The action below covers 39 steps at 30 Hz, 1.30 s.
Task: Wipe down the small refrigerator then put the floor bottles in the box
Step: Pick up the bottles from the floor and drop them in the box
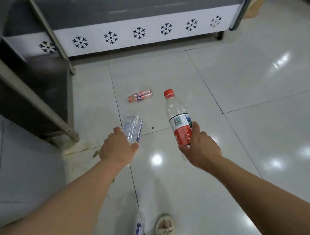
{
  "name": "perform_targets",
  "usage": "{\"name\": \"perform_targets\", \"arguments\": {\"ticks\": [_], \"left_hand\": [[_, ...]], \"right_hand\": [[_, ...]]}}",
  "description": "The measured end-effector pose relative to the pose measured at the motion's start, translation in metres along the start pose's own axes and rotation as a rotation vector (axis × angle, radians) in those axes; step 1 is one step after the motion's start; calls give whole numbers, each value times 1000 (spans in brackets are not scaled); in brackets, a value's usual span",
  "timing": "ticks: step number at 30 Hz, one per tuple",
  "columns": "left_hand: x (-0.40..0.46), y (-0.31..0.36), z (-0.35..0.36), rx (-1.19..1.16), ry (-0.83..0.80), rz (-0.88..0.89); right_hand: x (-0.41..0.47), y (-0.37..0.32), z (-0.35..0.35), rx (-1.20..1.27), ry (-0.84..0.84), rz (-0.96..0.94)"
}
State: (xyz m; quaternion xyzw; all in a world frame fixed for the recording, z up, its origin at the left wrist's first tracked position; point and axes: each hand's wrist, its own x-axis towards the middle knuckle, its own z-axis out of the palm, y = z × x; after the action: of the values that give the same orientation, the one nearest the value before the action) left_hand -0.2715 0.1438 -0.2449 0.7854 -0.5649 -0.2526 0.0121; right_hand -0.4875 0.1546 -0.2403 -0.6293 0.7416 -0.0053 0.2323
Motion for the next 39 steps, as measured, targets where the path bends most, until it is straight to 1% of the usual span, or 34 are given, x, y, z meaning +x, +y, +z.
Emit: {"name": "perform_targets", "arguments": {"ticks": [6, 10, 14, 18, 22, 29, 31, 34, 39], "left_hand": [[82, 50, 19, -52, -41, -113], [136, 76, 22, -71, -33, -213], [188, 106, 22, -123, -26, -321], [249, 133, 22, -177, 39, -354], [298, 148, 36, -215, 62, -413], [380, 146, 84, -331, -9, -560], [409, 144, 102, -386, 0, -604], [451, 135, 133, -450, 24, -674], [513, 117, 203, -454, 7, -700]], "right_hand": [[118, 7, -10, -14, -93, -50], [188, 9, -23, -33, -139, -98], [268, 5, -40, -51, -232, -138], [356, -2, -47, -87, -267, -208], [423, -11, -41, -96, -307, -210], [509, -28, 3, -59, -366, -133], [535, -29, 22, -56, -369, -104], [574, -27, 59, -50, -380, -53], [634, -13, 133, -28, -386, 23]]}}
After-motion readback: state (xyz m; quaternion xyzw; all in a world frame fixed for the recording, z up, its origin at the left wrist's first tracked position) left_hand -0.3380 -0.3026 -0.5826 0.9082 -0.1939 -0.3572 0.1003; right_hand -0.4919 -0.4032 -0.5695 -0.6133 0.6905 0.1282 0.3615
